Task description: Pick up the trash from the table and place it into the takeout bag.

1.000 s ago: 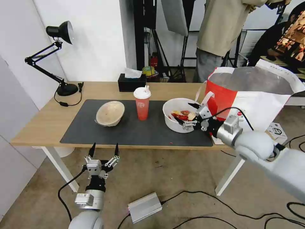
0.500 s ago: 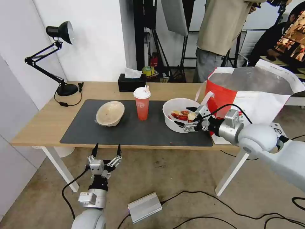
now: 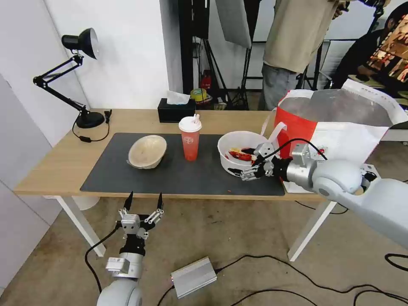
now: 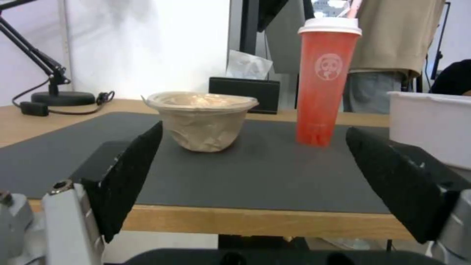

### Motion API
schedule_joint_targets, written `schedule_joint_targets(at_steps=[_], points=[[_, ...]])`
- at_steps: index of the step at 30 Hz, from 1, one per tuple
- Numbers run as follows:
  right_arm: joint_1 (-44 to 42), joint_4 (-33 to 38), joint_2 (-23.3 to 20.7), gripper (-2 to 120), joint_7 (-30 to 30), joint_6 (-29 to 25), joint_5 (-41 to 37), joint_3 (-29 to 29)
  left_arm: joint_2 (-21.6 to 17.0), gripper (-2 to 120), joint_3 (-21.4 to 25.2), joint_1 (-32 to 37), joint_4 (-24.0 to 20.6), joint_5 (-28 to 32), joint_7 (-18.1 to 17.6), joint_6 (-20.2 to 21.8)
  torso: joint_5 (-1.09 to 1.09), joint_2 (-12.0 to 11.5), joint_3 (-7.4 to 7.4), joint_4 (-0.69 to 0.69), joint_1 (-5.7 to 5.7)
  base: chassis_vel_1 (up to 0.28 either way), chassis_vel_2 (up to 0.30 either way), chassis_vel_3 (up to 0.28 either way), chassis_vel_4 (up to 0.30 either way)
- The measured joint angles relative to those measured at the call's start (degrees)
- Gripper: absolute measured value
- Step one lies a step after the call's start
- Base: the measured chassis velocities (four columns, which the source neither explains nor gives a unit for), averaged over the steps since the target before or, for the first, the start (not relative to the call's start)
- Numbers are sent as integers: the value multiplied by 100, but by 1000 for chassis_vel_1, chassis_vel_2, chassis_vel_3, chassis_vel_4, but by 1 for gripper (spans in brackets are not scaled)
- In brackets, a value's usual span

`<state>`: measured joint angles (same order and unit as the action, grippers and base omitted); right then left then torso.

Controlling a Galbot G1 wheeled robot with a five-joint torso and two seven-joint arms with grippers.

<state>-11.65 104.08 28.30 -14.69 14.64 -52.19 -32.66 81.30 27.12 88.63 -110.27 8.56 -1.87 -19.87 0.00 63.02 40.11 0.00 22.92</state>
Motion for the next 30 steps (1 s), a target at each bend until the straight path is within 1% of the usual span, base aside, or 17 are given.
schedule_joint_targets(at_steps=[6, 10, 22, 30], points=[[438, -255, 194, 92, -9, 7, -20, -384, 6, 100, 13, -26, 51, 35, 2, -18, 0, 0, 0, 0, 0, 0, 0, 0, 0], [560, -367, 239, 92, -32, 8, -17, -504, 12, 100, 13, -46, 71, 55, 5, -21, 0, 0, 0, 1, 0, 0, 0, 0, 0], [672, -627, 307, 92, -109, 2, 19, -604, 23, 100, -24, -96, 144, 77, 30, -29, 0, 0, -1, 0, 0, 0, 0, 0, 0], [713, -792, 431, 92, -158, 3, 13, -675, -5, 100, -27, -115, 182, 80, 35, -40, 1, 1, -1, 0, 0, 0, 0, 0, 0]])
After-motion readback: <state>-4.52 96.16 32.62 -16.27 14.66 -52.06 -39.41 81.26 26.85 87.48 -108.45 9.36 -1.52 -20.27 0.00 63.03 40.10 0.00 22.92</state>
